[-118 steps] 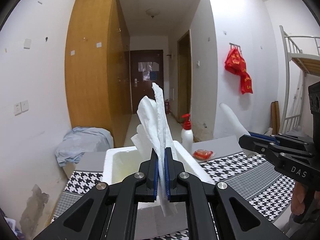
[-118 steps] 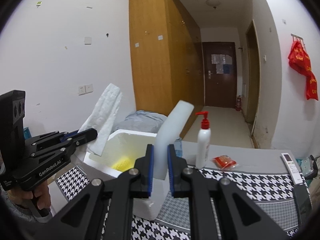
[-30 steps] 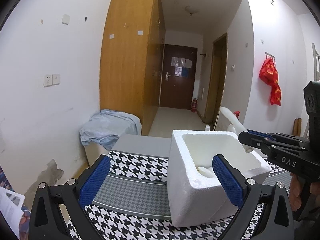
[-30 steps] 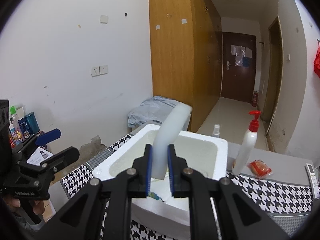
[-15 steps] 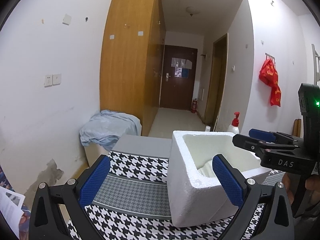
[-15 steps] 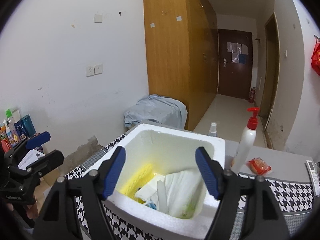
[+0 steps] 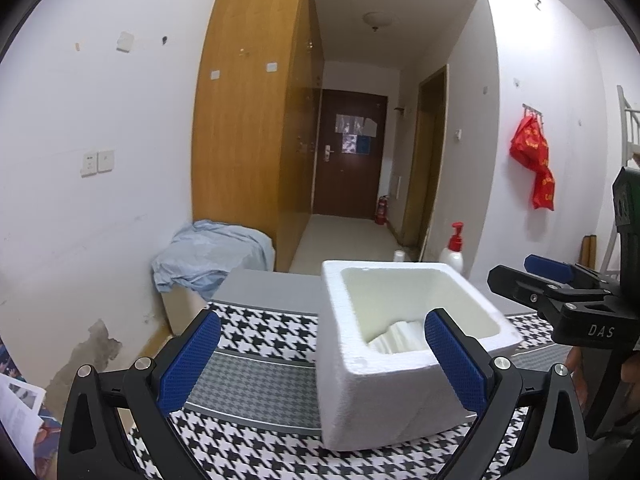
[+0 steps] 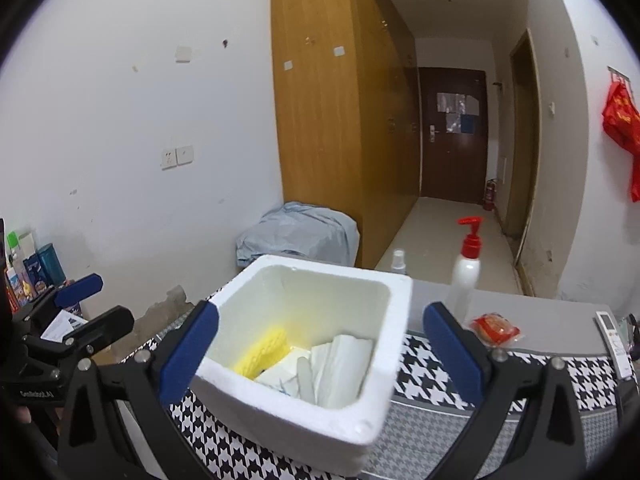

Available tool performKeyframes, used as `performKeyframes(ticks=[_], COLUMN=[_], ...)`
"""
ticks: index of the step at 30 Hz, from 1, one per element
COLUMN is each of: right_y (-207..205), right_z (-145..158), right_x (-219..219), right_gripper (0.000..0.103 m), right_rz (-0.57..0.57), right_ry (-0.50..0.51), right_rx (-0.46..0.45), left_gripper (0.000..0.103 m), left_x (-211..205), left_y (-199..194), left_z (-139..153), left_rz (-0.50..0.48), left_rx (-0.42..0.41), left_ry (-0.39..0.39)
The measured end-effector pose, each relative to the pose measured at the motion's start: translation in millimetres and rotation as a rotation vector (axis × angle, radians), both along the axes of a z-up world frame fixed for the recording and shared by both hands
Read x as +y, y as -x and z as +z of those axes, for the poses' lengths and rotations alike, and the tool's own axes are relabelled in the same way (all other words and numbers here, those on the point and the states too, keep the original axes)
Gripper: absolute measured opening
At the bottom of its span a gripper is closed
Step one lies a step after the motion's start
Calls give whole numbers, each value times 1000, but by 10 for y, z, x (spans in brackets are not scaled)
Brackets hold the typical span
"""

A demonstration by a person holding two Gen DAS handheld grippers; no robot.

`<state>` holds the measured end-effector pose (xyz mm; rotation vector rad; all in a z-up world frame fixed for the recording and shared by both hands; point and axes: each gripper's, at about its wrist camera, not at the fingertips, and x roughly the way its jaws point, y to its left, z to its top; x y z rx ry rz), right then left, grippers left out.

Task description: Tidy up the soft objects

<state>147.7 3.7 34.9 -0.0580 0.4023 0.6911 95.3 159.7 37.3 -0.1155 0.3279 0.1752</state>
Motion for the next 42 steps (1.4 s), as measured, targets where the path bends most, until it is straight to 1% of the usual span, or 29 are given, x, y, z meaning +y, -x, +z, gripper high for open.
performKeyframes(ticks=[13, 20, 26, 29, 31, 35, 37, 40, 42], right_y=[262, 422, 567, 638, 706, 810, 878, 958, 979], right_z=[93, 95, 94, 56, 19, -2, -12, -50, -88], right_x=[-680, -974, -1018, -1058, -1104, -1151, -1176, -1200, -1214], right_gripper=[103, 103, 103, 103, 103, 103, 103, 103, 103], right_rz=[-107, -150, -147, -156, -159, -165, -175, -171, -177], right_ry=[-36, -56, -57, -61, -67, -75, -79, -88, -89], right_rx=[-43, -57, -74, -89, -95, -106, -121, -133, -123], left_gripper=[102, 102, 102, 102, 102, 102, 102, 102, 102], left_x=[-566, -845, -893, -894, -907, -949, -964, -1005, -1034], left_y=[-16, 88, 261, 333, 383, 431, 447, 486, 510], left_z=[113, 167, 205, 204, 194, 138, 114, 39, 3], left_rz=[-95, -137, -128, -132, -137, -141, -140, -136, -139], left_rx=[-14, -36, -90, -105, -113, -114, -121, -107, -101], left_ry=[-27, -55, -51, -49, -62, -76, -64, -77, -77])
